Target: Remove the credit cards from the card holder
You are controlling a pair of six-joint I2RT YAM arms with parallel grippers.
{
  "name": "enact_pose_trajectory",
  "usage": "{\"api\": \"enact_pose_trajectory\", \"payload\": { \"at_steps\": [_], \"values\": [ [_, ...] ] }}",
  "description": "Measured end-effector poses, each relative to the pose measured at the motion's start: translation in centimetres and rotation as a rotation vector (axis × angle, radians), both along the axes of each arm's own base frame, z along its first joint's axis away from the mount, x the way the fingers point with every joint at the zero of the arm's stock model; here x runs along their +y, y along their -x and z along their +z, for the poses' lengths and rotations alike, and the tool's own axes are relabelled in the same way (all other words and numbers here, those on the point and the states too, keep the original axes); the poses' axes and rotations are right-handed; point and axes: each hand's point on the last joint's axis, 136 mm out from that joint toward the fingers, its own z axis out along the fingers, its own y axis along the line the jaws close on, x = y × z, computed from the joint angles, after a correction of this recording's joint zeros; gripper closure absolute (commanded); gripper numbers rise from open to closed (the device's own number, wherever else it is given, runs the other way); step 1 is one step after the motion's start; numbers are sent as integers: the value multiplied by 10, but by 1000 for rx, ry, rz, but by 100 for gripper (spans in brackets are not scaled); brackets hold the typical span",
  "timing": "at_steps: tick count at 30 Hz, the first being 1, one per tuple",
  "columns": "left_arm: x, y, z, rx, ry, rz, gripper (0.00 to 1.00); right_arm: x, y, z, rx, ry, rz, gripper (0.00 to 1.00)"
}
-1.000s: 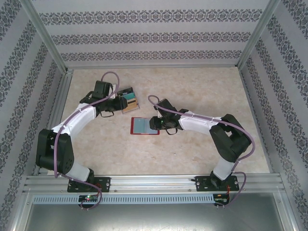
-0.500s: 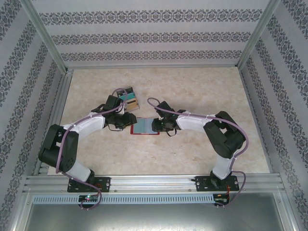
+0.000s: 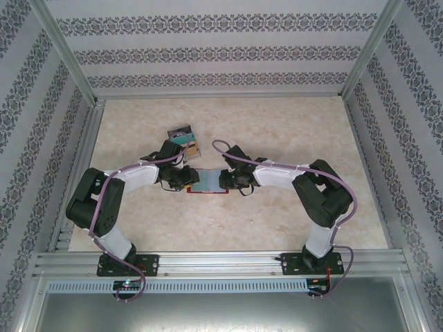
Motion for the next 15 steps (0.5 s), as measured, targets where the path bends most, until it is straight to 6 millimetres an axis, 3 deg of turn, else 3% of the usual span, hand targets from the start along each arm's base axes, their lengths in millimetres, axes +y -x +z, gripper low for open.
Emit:
{"api": "enact_pose_trajectory", "payload": {
  "at_steps": [15],
  "values": [
    [6,-4,-8,2,-43,19,69,0,0,-1,1,-1,-1,75]
  ]
}}
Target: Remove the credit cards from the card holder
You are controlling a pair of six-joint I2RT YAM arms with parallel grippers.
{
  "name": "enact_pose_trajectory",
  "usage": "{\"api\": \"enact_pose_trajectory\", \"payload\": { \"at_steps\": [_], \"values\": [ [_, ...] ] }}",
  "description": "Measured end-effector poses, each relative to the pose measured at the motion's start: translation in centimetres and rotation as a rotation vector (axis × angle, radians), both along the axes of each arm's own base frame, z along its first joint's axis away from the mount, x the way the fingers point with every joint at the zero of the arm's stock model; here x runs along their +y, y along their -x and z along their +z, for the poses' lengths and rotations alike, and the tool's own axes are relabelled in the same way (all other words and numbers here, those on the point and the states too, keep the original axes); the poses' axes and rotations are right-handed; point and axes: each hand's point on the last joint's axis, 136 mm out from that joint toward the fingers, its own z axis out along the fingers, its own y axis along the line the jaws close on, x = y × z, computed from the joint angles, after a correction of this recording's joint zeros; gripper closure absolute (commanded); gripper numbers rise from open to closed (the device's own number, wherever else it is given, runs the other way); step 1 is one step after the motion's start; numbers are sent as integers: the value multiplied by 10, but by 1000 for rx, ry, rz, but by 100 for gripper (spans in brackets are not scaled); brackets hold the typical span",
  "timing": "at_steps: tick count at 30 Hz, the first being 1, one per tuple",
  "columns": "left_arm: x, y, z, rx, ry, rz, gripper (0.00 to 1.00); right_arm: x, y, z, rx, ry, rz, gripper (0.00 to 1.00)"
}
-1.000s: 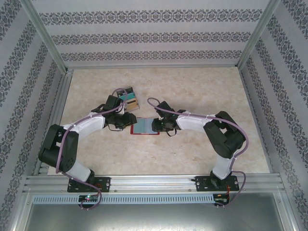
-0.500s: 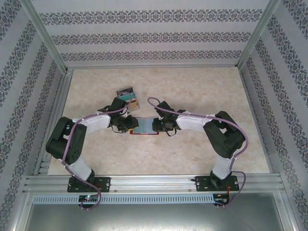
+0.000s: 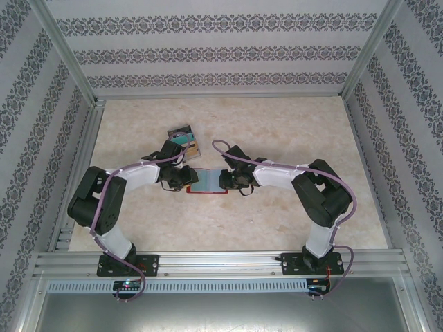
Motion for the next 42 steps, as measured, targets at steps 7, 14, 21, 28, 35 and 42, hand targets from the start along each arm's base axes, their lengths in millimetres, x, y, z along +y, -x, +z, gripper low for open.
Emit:
{"api": "enact_pose_trajectory", "payload": {
  "at_steps": [7,14,21,28,35,42],
  "values": [
    [-1,-2,1,-1,4,-2,68,0,0,0,-1,-1,0,75],
    [-13,0,2,12,68,-31,61,0,0,0,1,-3,1,75],
    [-25,-3,8,0,139,-56,56,0,0,-1,2,-3,1,76],
    [-29,-2,9,-2,153,-68,56,5,-2,0,1,-16,6,76],
    [-41,-3,16,-3,226,-102,56,4,-2,-1,2,-16,6,76],
    [-61,-5,16,8,304,-139,56,4,-2,0,1,-16,6,75]
  ]
}}
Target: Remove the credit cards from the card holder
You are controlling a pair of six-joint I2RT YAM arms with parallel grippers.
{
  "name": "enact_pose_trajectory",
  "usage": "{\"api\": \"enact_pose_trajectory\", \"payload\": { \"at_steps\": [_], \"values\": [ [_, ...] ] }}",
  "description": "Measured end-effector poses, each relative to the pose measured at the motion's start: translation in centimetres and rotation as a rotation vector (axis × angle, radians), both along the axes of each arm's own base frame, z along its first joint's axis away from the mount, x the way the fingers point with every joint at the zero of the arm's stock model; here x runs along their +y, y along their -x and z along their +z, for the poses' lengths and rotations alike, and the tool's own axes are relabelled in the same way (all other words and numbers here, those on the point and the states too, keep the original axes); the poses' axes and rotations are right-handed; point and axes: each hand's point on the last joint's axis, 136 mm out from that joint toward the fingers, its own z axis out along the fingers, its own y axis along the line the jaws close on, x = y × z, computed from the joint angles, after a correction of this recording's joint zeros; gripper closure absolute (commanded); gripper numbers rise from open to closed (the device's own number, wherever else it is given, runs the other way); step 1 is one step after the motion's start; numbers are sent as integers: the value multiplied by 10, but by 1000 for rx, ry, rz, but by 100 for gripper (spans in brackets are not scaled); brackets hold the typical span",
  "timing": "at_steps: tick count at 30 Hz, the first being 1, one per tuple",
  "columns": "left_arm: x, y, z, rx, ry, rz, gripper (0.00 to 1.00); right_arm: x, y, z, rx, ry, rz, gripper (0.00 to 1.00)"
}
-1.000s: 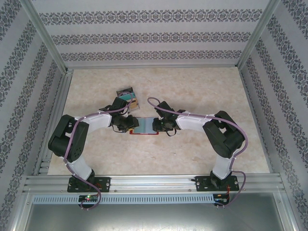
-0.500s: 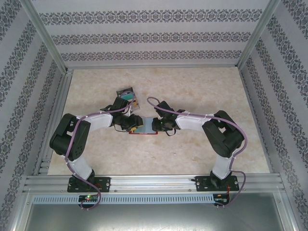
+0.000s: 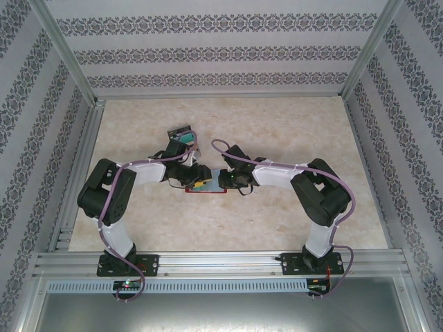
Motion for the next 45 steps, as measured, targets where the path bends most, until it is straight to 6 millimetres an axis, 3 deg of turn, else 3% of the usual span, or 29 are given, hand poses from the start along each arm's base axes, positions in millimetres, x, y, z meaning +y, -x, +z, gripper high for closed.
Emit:
{"api": "enact_pose_trajectory", "payload": {
  "at_steps": [6,14,17,22,27,38,45],
  "values": [
    [-13,-7,14,-33,54,-19,56,0,0,0,0,0,0,75],
    [-16,-11,21,-51,64,-19,57,0,0,0,3,-3,0,75],
    [-8,-14,28,-76,37,3,56,0,0,0,3,-3,0,75],
    [25,-24,39,-133,-67,77,56,0,0,0,3,-3,0,75],
    [49,-21,24,-105,-174,115,56,0,0,0,3,-3,0,75],
    [53,-11,-6,-30,-212,96,56,0,0,0,4,-4,-3,75],
    [54,-9,-8,-25,-216,94,57,0,0,0,5,-4,-3,75]
  ]
}}
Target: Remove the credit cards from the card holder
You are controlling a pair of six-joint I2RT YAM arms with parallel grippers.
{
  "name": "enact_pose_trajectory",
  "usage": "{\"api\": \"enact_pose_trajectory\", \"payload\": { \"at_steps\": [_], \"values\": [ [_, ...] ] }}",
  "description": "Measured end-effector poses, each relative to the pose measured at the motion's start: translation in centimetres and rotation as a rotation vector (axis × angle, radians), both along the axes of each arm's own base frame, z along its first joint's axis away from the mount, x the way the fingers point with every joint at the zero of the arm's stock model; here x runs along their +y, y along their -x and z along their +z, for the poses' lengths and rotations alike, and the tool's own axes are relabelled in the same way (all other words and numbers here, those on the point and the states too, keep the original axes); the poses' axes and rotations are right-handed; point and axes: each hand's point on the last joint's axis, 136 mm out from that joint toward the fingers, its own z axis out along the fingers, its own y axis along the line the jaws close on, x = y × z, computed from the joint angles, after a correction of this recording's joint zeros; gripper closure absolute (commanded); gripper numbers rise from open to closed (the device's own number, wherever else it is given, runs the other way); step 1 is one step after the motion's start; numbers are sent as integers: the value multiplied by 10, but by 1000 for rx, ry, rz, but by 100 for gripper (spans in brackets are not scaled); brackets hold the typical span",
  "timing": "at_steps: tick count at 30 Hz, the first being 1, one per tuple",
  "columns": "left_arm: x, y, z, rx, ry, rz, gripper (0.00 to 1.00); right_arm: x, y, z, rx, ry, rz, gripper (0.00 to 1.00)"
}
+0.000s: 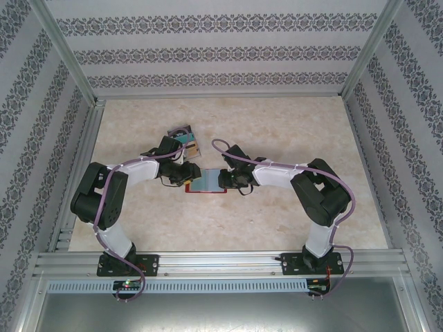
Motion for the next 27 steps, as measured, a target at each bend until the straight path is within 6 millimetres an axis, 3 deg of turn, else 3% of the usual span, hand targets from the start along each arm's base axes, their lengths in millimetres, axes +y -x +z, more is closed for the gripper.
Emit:
{"api": "enact_pose_trajectory", "payload": {
  "at_steps": [10,27],
  "values": [
    [6,2,4,-20,-23,15,57,0,0,0,0,-1,0,75],
    [-6,5,-2,13,26,-19,55,0,0,0,3,-3,-1,75]
  ]
}}
